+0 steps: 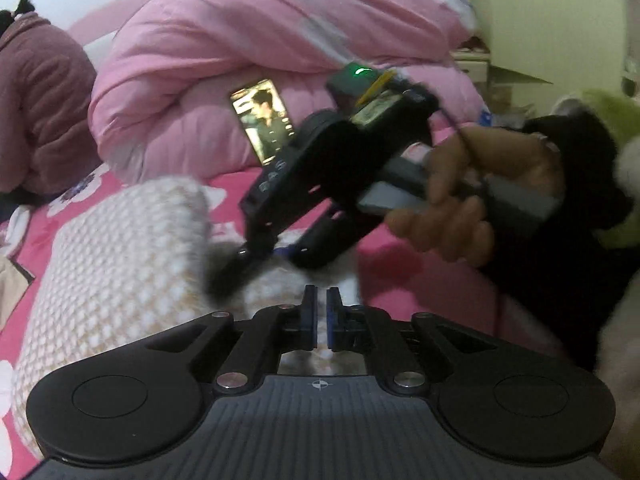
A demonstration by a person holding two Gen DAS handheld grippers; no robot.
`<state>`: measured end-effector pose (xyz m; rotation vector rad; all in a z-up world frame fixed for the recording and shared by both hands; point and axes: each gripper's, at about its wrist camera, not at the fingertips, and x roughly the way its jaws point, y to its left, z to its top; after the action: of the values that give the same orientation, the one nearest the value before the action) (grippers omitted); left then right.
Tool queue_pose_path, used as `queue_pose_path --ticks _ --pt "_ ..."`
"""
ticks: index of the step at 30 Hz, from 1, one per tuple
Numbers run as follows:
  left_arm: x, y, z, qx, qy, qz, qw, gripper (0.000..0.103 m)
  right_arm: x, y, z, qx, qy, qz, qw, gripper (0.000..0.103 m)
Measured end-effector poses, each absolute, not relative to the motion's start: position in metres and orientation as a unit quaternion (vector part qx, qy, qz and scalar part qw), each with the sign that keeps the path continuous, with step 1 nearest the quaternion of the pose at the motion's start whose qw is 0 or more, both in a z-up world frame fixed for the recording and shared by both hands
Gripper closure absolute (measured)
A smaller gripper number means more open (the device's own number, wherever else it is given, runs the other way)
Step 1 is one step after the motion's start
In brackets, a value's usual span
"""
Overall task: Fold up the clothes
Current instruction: 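Lower the folded end with the left gripper while the right gripper grasps the fold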
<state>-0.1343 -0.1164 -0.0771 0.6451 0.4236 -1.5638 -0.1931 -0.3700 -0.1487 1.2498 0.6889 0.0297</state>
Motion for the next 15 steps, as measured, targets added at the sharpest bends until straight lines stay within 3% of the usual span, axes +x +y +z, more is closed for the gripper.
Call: queue_pose_path --ticks 2,7,9,10,13,15 --pt "-0.131 -0.111 -0.065 0.265 0.182 -0.681 0.658 0.094 -0.192 -0.37 -0.149 0.573 0.316 0.014 0.756 0.083" --pt "-0.112 -0.104 -0.035 0.217 0.154 -0.635 0.725 0.061 -0.191 -0.37 -0.15 0.574 0.317 0.014 0.755 0.083" --pt "-0.107 -0.111 -0.036 0.231 0.151 -0.602 0.749 0.032 -0.19 -0.37 -0.151 0.574 0.317 0.014 0.755 0.083" --pt "-0.106 -0.117 -0.039 0.248 0.154 -0.589 0.754 0.026 -0.19 -0.37 -0.151 0.574 0.317 0.014 0.755 0.083" --pt "-0.104 -0.132 -0.055 0.294 0.166 -0.562 0.755 0.024 -0.189 -0.37 -0.152 0.574 0.318 0.015 0.755 0.083" --pt "-0.104 -0.141 -0.066 0.32 0.172 -0.544 0.756 0.028 -0.189 -0.37 -0.152 0.573 0.317 0.015 0.756 0.083"
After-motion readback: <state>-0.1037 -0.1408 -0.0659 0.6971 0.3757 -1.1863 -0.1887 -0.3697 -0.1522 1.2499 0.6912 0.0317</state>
